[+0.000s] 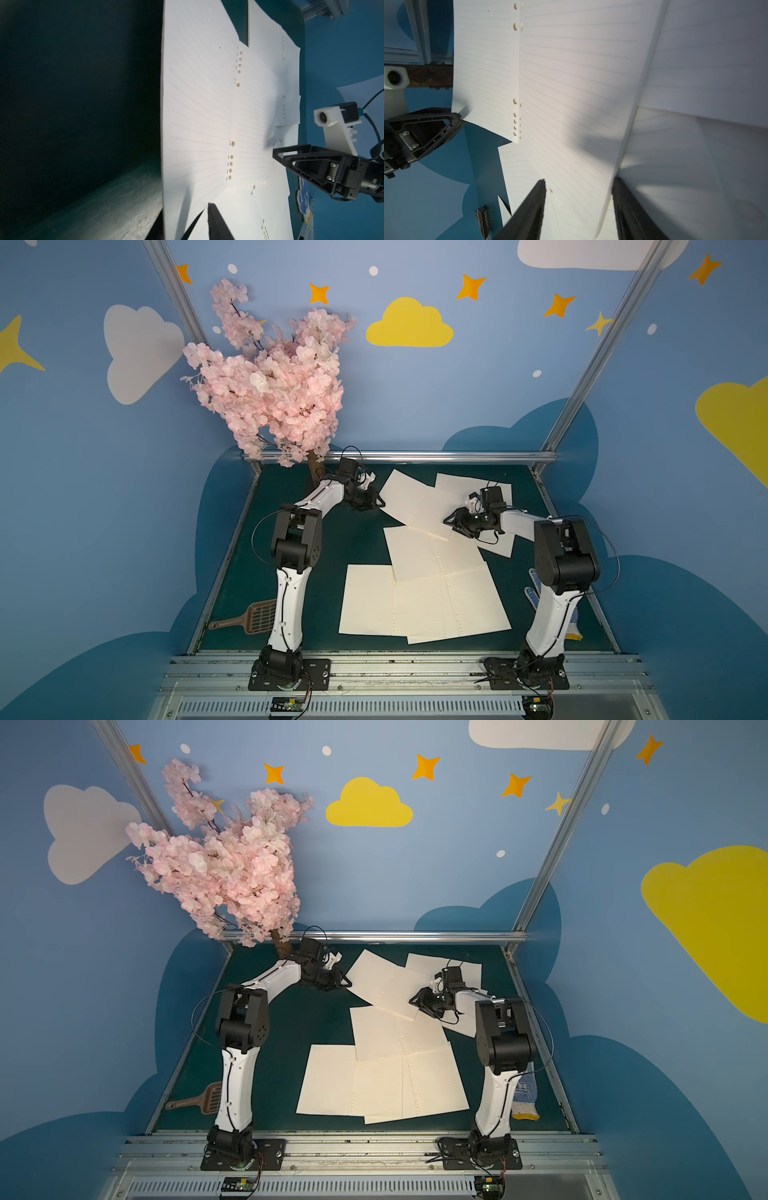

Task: Close the notebook

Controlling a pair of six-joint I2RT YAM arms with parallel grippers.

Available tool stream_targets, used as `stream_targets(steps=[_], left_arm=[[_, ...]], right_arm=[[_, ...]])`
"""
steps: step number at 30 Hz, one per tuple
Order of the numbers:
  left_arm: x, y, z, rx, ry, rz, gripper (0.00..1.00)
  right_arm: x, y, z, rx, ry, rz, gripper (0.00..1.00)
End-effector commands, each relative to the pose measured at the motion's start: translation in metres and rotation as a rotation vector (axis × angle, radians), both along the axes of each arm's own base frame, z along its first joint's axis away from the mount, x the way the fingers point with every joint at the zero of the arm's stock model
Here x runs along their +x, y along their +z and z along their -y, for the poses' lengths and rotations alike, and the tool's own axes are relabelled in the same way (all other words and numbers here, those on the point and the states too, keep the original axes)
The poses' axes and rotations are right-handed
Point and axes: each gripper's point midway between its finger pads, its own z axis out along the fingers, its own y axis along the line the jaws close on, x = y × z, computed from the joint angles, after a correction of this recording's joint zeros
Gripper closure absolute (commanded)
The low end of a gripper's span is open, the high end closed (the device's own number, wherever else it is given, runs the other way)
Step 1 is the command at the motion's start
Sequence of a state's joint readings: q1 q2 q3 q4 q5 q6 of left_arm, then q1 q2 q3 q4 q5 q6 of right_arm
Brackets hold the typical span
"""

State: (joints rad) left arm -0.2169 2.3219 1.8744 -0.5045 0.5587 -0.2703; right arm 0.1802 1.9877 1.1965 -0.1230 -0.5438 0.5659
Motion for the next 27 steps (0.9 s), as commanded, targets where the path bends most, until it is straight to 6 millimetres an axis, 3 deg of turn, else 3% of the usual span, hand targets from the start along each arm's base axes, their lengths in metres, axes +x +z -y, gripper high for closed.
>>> stream_targets(steps=[1,14,27], left_arm=[[0.009,0.016,0.001,-0.016,0.018,0.058,0.70],[0.001,0.022,0.010,-0.028,0.015,0.070,0.93],[-0.019,0.037,0.009,-0.029,0.039,0.094,0.97]], right_arm=[[-0.015,-0.024,-0.002,-0.014,0.018,-0.071,0.47],[-0.019,-0.020,0.000,-0.025,0.020,-0.059,0.52],[-0.026,-0.001,0.004,-0.040,0.024,-0.030,0.52]])
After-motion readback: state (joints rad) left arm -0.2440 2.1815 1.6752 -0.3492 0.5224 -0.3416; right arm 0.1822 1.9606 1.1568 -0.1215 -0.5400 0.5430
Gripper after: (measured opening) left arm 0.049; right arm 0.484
